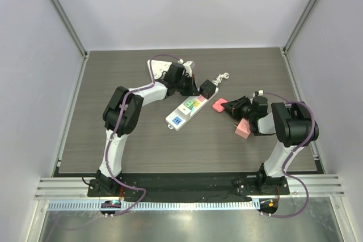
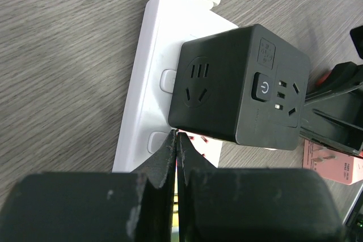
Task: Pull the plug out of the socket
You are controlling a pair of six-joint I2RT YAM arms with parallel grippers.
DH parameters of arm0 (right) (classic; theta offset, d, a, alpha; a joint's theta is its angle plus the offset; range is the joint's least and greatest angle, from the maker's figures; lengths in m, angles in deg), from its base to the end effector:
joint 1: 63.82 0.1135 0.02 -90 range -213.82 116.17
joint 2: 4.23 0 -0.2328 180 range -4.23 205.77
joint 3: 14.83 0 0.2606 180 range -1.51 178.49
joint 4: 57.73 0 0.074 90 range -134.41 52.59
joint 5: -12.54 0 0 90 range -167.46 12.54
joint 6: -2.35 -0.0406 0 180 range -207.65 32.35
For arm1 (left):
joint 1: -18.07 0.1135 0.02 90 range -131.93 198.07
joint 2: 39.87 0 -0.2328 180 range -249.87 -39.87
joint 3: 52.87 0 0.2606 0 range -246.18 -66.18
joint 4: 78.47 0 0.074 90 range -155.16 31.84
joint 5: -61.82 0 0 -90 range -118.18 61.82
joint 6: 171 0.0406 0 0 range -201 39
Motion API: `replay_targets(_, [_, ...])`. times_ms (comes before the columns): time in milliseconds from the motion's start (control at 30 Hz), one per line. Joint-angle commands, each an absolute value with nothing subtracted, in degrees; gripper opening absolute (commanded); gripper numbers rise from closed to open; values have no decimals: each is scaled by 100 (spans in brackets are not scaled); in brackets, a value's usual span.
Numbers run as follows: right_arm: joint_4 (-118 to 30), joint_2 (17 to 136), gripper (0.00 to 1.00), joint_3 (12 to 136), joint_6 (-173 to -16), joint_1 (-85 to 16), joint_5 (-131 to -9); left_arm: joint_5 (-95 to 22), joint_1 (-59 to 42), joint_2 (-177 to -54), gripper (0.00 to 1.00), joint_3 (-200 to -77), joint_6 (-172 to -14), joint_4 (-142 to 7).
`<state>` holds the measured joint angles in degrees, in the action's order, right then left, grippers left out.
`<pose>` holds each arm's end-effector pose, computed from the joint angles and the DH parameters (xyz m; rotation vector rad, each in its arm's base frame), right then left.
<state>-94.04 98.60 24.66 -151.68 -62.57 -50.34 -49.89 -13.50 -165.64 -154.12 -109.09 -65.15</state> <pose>0.2863 0.0248 0.0575 0.8603 2.0280 1.1625 0.4023 -0.2648 0.1257 0.2922 2.3450 -0.9642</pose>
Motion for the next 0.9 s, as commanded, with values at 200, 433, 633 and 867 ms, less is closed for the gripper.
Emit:
replay_targets(200, [-6100, 8254, 2, 3548, -13171, -6488, -6136, -4488, -1172, -16713, 0, -15117, -10622, -6059])
replay_targets(433, [-5109, 8488, 4, 4419, -12711, -6856, -6349, -4576, -1163, -16660, 0, -15109, -10631, -6147])
replay_targets(633, [-5109, 9121, 8, 4630, -12667, -7243, -6024, -4611, -1155, -16660, 0, -15126, -10640, -6156])
replay_targets(867, [-5101, 9412, 21, 4595, -12527, -7455, -5900, -4672, -1155, -16678, 0, -15153, -10657, -6173])
